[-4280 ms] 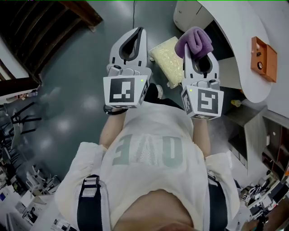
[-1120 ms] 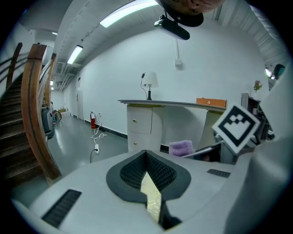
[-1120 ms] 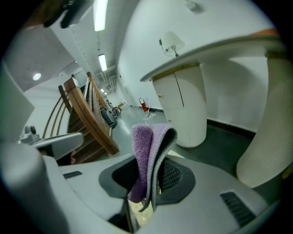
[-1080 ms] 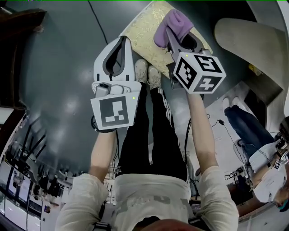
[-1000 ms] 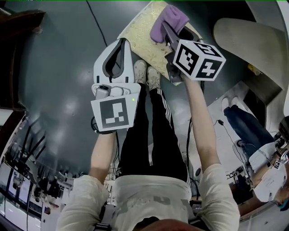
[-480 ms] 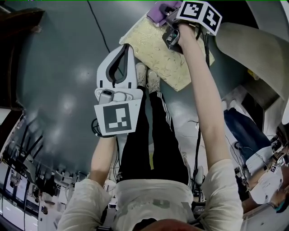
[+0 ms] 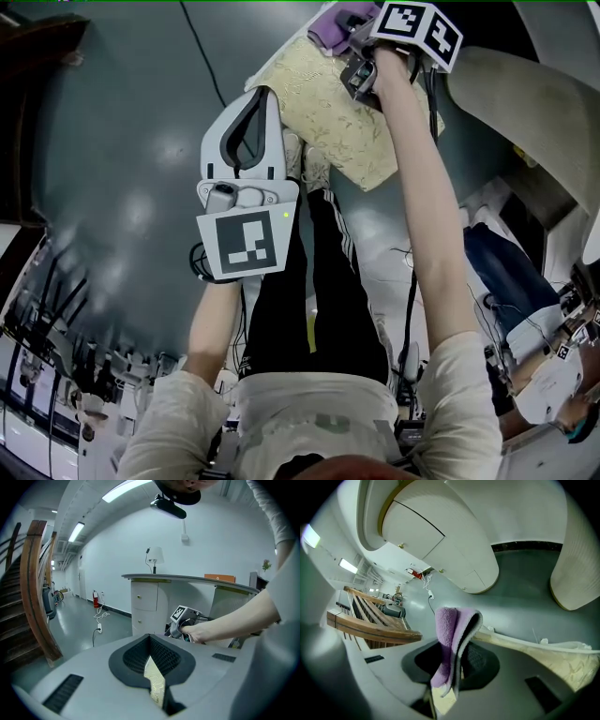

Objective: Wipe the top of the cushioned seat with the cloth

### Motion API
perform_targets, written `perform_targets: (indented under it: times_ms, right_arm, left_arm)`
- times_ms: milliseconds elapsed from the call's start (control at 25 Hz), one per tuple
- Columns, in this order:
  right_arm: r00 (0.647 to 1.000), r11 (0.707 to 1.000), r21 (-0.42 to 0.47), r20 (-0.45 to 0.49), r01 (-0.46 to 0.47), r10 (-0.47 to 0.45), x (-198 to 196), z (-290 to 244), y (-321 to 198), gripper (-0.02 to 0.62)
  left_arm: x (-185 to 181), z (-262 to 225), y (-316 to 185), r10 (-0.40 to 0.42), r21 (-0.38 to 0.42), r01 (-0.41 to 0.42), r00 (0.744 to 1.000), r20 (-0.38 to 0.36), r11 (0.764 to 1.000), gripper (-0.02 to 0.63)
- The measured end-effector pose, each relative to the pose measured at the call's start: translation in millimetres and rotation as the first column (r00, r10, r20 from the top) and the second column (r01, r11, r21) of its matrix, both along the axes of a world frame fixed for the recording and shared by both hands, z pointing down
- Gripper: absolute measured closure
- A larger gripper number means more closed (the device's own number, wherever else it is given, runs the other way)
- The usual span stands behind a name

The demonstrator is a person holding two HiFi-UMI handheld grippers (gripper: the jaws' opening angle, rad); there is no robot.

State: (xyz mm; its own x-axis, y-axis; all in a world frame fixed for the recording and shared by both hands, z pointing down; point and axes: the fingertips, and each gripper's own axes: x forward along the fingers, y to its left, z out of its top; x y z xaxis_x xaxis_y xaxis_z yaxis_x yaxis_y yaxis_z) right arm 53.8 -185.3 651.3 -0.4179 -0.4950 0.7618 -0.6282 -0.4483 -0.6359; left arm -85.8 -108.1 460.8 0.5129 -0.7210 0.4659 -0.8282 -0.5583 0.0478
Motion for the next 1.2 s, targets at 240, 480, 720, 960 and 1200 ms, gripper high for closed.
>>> perform_targets:
  times_ms: [240, 480, 720, 960, 1200]
  right_arm:
    - [1.0, 1.0, -0.004, -0.012, 0.007, -0.007, 4, 3, 12, 0.499]
    - [0.998, 0.999, -0.003, -0.054, 0.045, -0.045, 24, 2, 37, 0.499]
    - [0.999, 1.0, -0.004, -0.047, 0.021, -0.021, 55, 3, 69, 0.499]
    - [0.996, 0.999, -0.032, -0.082, -0.021, 0.019, 94, 4, 121, 0.499]
    - [0.989, 0.997, -0.073, -0.149, -0.031, 0.02, 132, 2, 175, 0.499]
  left_arm:
    - [5, 3, 9, 0.009, -0.008, -0.009, 1.0, -0.007, 1.0, 0.6]
    - [16, 3, 11, 0.044, -0.007, -0.044, 0.999, -0.002, 0.999, 0.6]
    - [33, 8, 14, 0.079, -0.008, -0.079, 0.997, 0.003, 0.997, 0.6]
    - [52, 10, 21, 0.126, -0.014, -0.126, 0.992, 0.003, 0.992, 0.6]
    - [65, 9, 24, 0.169, -0.011, -0.169, 0.986, 0.012, 0.986, 0.6]
